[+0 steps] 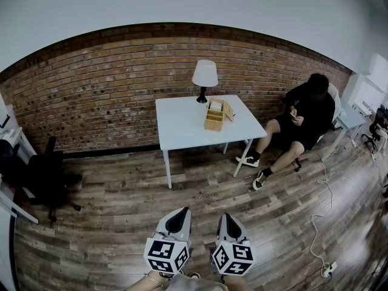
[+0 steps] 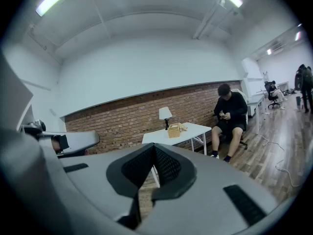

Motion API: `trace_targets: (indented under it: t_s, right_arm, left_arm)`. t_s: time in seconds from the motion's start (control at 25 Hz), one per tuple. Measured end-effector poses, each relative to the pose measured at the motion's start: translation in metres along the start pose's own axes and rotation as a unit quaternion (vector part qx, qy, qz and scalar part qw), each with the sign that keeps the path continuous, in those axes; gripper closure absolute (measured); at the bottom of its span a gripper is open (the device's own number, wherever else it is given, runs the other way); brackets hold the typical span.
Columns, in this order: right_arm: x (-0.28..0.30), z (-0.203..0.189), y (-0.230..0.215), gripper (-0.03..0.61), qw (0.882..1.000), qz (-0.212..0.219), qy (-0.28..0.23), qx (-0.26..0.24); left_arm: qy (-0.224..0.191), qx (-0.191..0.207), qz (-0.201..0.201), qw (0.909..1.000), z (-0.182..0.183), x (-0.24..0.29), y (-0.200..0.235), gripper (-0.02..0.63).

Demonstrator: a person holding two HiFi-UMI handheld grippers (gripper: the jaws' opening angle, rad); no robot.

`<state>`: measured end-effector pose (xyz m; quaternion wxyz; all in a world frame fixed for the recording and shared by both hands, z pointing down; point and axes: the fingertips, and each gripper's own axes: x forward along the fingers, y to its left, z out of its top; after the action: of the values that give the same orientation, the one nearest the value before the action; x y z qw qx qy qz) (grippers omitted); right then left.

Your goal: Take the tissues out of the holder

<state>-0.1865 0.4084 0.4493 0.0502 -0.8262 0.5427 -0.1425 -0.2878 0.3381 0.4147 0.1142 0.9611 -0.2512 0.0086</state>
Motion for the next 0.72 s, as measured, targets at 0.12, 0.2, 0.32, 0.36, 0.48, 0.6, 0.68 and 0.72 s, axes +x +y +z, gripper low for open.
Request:
trace_targets:
  t_s: [0.12,0.2,0.32,0.36,0.48,0.6,0.68,0.72]
  right_arm:
    - [-0.001,-0.004,-0.004,0.574,1.000,0.000,0.002,-0.001]
    - [0.000,-0.005,-0.006,0.574,1.000,-0.001,0.003,-0.001]
    - [0.003,-0.006,-0.009,0.574,1.000,-0.004,0.006,0.001]
    - [0.004,-0.007,-0.010,0.574,1.000,-0.006,0.007,0.002]
    - [0.007,-0.007,-0.011,0.574,1.000,-0.007,0.008,0.003]
    - [0.012,-0.006,-0.011,0.572,1.000,-0.003,0.007,0.012]
    - [0.017,-0.006,-0.011,0.572,1.000,-0.003,0.006,0.019]
    - [0.020,-0.005,-0.011,0.572,1.000,-0.004,0.005,0.021]
  left_arm:
    - [-0.001,-0.001,0.001,1.0000,-0.004,0.001,-0.002,0.606]
    - [0.001,0.000,0.000,1.0000,-0.005,0.003,-0.002,0.606]
    - [0.006,0.001,-0.004,1.0000,-0.006,0.009,-0.003,0.606]
    - [0.007,0.001,-0.005,1.0000,-0.007,0.010,-0.003,0.606]
    - [0.009,0.002,-0.009,0.9999,-0.007,0.013,-0.003,0.606]
    - [0.010,0.002,-0.009,0.9999,-0.005,0.016,-0.002,0.606]
    - [0.011,0.002,-0.009,0.9999,-0.004,0.018,0.001,0.606]
    - [0.012,0.003,-0.009,0.9999,-0.004,0.018,0.003,0.606]
